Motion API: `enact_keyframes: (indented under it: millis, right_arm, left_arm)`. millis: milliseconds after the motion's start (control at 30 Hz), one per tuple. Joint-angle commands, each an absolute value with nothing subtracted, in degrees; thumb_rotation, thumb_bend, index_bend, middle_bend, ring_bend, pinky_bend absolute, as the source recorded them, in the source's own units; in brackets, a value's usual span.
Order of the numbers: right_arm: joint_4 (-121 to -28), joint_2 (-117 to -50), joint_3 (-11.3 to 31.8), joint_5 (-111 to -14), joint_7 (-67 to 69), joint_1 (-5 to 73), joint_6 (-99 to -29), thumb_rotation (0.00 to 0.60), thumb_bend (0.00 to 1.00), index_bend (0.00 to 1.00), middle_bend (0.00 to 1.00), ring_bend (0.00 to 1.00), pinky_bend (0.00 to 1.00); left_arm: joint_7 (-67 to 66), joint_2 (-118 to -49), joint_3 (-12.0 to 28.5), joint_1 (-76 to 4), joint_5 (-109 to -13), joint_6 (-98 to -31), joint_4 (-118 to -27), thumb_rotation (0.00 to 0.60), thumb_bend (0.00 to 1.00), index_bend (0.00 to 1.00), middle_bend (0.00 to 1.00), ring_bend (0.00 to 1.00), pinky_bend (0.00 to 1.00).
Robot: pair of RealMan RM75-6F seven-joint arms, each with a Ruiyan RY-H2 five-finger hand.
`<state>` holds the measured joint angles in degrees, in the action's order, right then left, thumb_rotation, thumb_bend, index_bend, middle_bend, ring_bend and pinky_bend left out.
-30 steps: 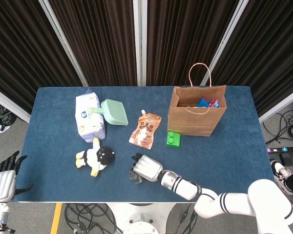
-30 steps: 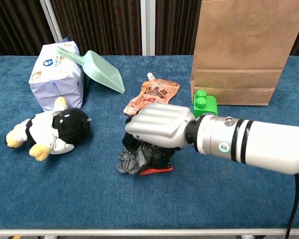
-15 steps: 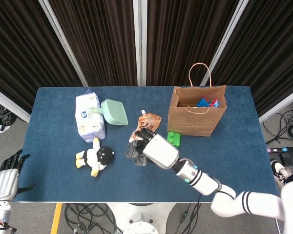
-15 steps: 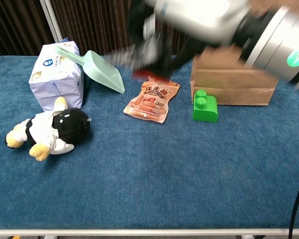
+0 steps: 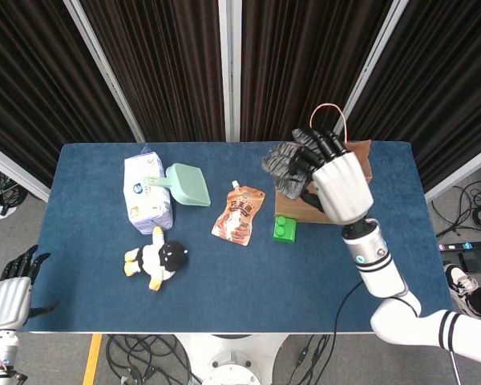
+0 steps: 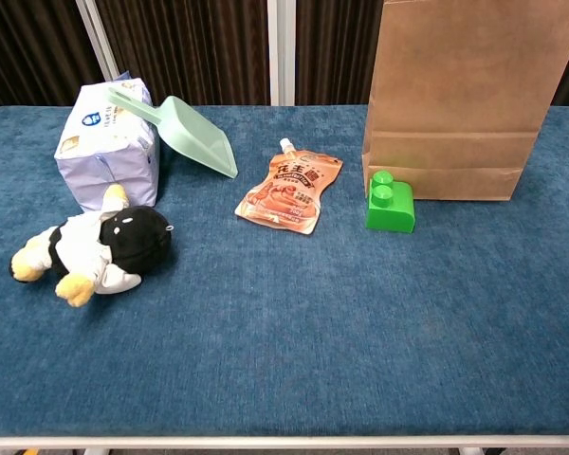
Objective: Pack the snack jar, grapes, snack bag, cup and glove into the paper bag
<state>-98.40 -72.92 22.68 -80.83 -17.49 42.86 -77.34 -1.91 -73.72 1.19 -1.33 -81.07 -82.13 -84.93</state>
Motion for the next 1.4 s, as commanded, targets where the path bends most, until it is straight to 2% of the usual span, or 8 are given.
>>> enact_keyframes:
  millis: [33, 267, 567, 667, 833, 967, 1133, 1400]
  right_arm:
    - [-95.53, -71.95, 25.57, -71.00, -18.26, 42.49, -73.60, 0.600, 0.28, 0.56, 0.51, 0.20, 0.25]
    - [-90.85, -73.33, 27.01, -60.50, -19.66, 44.56, -68.25, 0.600, 0.27, 0.48, 0.46, 0.19, 0.25]
    - [-88.27, -74.32, 25.12, -53.09, -21.98, 46.98, -61.49, 0.600, 0.27, 0.37, 0.40, 0.14, 0.21]
    - [-88.34, -74.19, 24.91, -53.03, -20.80, 46.82, -61.38, 0.600, 0.27, 0.27, 0.36, 0.12, 0.20]
    - [-90.70, -72.23, 24.65, -55.03, -18.03, 45.73, -61.93, 0.600, 0.27, 0.01, 0.17, 0.01, 0.13]
    - [-93.80, -70.50, 24.36, -61.97, -12.53, 43.03, -66.39, 0.600, 0.27, 0.00, 0.14, 0.00, 0.12]
    - [-99.19, -66.19, 20.76, -74.19, -5.44, 37.80, -72.14, 0.600, 0.27, 0.00, 0.19, 0.00, 0.12]
    - [-101.93, -62.21, 10.99, -88.16, -3.11, 26.67, -83.76, 0.600, 0.27, 0.16, 0.32, 0.13, 0.26]
  left_arm:
    - [-1.80, -73.77, 1.17, -1.26, -81.21, -82.35, -84.96, 0.600, 0.12, 0.22, 0.14, 0.11, 0.13]
    - [-1.37, -73.92, 1.03, -0.75, -80.63, -82.52, -84.69, 0.600, 0.12, 0.22, 0.14, 0.11, 0.13]
    - [-0.86, -74.17, 0.92, -0.44, -80.50, -82.65, -84.17, 0.600, 0.12, 0.22, 0.14, 0.11, 0.13]
    - [-0.77, -74.05, 0.96, -0.30, -80.26, -82.65, -84.11, 0.600, 0.12, 0.22, 0.14, 0.11, 0.13]
    - [-0.75, -74.17, 1.02, -0.48, -80.42, -82.50, -83.95, 0.600, 0.12, 0.22, 0.14, 0.11, 0.13]
    - [-0.92, -74.22, 1.08, -0.62, -80.57, -82.45, -83.88, 0.600, 0.12, 0.22, 0.14, 0.11, 0.13]
    - [-1.40, -74.05, 1.27, -0.98, -80.87, -82.43, -84.23, 0.600, 0.12, 0.22, 0.14, 0.11, 0.13]
    - [-2.38, -73.58, 1.45, -1.62, -81.28, -82.16, -85.19, 0.600, 0.12, 0.22, 0.14, 0.11, 0.13]
